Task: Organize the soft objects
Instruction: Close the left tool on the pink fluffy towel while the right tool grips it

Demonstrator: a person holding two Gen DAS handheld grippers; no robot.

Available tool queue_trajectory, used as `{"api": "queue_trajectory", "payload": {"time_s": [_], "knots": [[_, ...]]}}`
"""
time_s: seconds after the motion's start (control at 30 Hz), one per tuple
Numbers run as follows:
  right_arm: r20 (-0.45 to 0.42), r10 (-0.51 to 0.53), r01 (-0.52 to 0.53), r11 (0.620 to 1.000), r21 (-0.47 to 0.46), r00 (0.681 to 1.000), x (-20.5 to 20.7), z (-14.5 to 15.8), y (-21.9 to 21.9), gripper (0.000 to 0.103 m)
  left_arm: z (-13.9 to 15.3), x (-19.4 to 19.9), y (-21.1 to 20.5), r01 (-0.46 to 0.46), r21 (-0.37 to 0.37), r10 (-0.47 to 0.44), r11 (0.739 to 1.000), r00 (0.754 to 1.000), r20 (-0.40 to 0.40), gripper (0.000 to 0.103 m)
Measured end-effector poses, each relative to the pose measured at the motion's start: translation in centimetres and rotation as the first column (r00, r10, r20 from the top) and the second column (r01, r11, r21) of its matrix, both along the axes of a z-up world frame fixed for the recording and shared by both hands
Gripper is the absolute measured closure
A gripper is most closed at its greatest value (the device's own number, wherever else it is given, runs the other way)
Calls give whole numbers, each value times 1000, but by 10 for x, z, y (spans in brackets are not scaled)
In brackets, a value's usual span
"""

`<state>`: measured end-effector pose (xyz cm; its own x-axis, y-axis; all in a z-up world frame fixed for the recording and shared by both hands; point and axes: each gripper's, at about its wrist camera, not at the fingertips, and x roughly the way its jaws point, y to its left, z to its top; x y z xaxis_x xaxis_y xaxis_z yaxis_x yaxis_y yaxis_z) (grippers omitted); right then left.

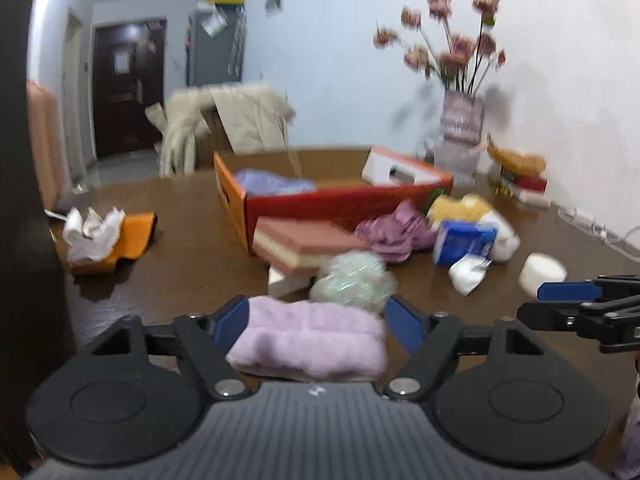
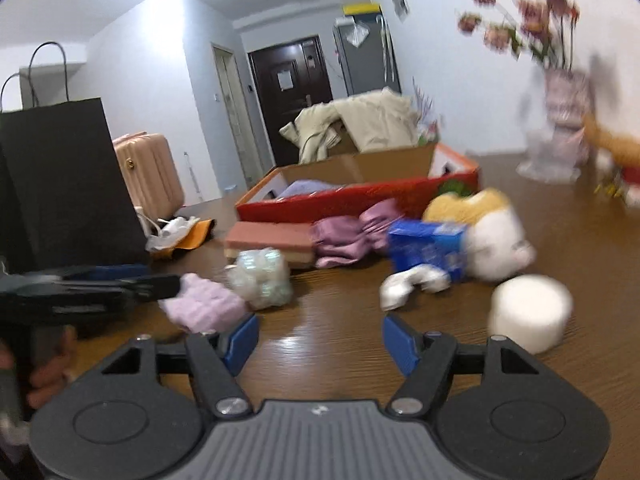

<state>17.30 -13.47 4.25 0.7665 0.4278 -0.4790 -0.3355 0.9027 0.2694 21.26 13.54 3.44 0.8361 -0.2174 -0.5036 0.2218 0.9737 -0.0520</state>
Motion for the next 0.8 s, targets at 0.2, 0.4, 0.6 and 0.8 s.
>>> {"api": "queue_trajectory", "payload": {"time_s": [0.2,0.4,0.6,0.8], "knots": [[-88,8,-1,996,89,996,29,-19,49,41,-23,35,32,4,-113,-19,994,992,-128,34],[-157,-30,49,992,120,987,51,-37,74,58,-28,26,39,-43,-277,-15,960,979,-205,65],[-167,-37,60,989,133,985,50,-39,59,72,-28,8,16,-53,-286,-9,957,977,-211,81],[-146,16,3,991,133,989,31,-33,34,95,-24,-11,-19,-41,-293,-25,955,976,-218,85]]}}
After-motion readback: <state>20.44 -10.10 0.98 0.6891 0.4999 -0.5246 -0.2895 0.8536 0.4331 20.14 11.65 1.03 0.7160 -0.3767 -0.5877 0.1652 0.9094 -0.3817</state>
